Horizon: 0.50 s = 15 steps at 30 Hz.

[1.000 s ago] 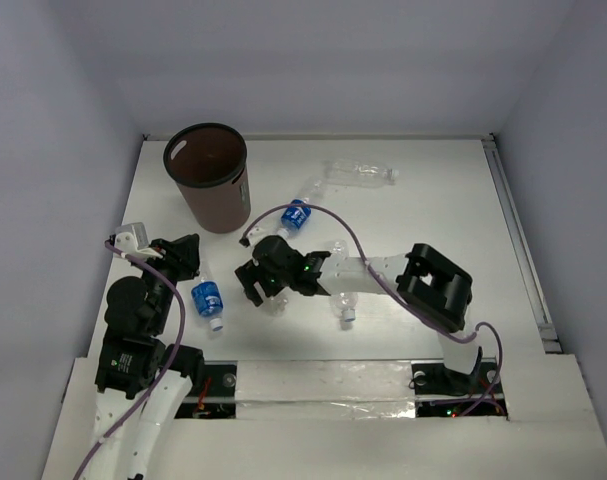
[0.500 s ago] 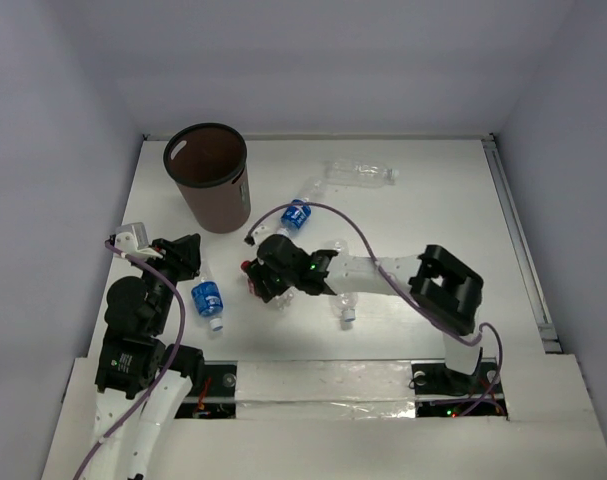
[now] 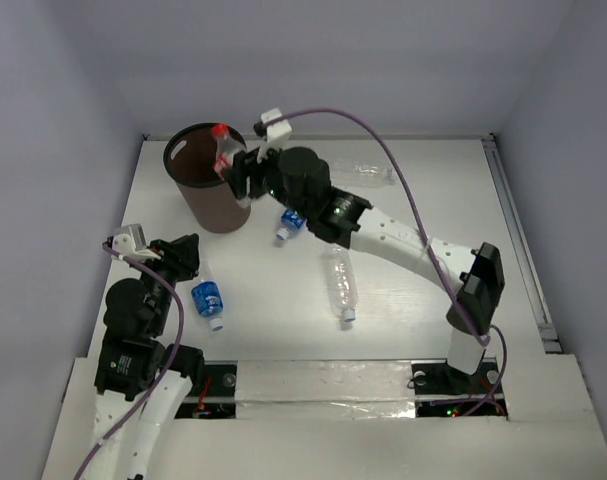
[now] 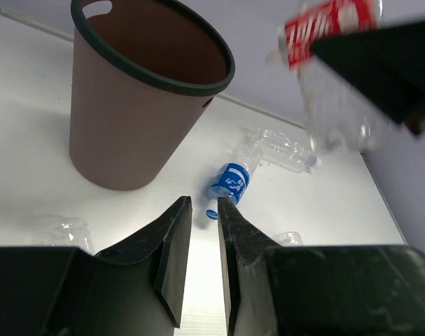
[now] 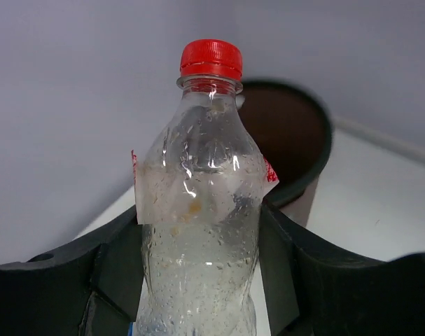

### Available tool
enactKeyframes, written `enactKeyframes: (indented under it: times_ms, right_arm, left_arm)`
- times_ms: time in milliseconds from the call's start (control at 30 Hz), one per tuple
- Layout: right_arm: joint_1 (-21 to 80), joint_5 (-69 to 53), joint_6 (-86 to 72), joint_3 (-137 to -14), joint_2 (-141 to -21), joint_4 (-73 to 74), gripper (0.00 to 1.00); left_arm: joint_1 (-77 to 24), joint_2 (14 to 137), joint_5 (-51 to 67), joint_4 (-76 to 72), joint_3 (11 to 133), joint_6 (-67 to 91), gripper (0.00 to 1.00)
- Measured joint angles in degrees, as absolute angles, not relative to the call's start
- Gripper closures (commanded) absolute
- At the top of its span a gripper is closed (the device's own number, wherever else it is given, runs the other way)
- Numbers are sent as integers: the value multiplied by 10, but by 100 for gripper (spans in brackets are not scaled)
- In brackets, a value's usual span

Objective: Put the plastic bottles in the bin

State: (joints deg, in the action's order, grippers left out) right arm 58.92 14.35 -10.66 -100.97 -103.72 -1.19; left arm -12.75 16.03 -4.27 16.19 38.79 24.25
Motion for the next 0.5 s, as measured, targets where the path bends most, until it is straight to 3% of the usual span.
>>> enactKeyframes:
  times_ms: [200, 500]
  right_arm:
    - [532, 141, -103, -1224, -1183, -56, 47]
    - [518, 142, -119, -1384, -1353, -96, 48]
  left_arm:
    - [-135, 158, -47, 162, 388, 244, 81]
    - [-148, 157, -48, 162, 388, 244, 80]
